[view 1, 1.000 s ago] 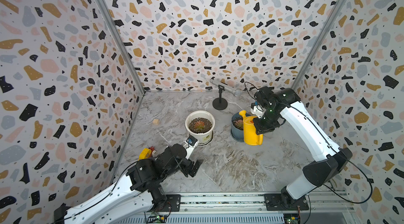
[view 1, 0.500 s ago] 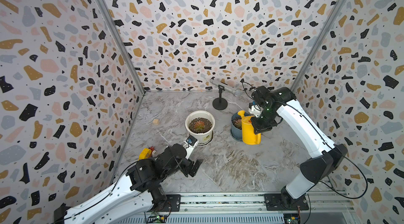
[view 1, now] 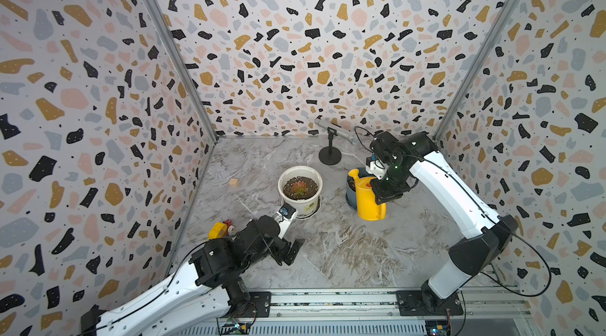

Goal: Water the succulent around the soil edge
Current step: Water the soil of the potted plant with water.

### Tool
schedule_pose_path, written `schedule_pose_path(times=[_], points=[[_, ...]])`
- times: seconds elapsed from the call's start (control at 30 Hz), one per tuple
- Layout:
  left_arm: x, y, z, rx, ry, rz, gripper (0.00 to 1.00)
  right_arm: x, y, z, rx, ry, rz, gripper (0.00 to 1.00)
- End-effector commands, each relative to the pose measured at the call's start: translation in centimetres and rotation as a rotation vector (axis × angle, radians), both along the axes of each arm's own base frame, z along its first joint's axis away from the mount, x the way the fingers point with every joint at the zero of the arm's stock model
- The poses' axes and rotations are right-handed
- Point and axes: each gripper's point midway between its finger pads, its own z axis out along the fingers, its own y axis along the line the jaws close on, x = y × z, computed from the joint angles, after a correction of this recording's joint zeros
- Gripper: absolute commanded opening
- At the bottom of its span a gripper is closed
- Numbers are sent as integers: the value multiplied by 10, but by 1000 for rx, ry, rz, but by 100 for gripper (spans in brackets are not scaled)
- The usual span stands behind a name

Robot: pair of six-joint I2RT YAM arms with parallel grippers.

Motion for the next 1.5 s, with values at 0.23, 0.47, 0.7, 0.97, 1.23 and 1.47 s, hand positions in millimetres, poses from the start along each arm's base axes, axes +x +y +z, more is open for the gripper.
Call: schedule_pose_path(times=[0.23,0.47,0.7,0.97,1.23,1.47], points=[[2,0,3,-17,-5,15,100,-29,-14,6,-14,19,11,0],[3,1,3,-17,-6,18,100,-43,-15,4,14,29,30,0],[3,1,2,-12,-2,17,100,-53,-25,-3,-5,29,30,0],[2,0,2,-13,-1,16,100,-60,-42,-10,-63,14,17,0],[0,0,4,-22,1,7,100,-62,-59,-16,-108,8,-20,0],[-1,-1,4,-23,3,1,100,-56,-77,-17,-139,-6,-76,0]])
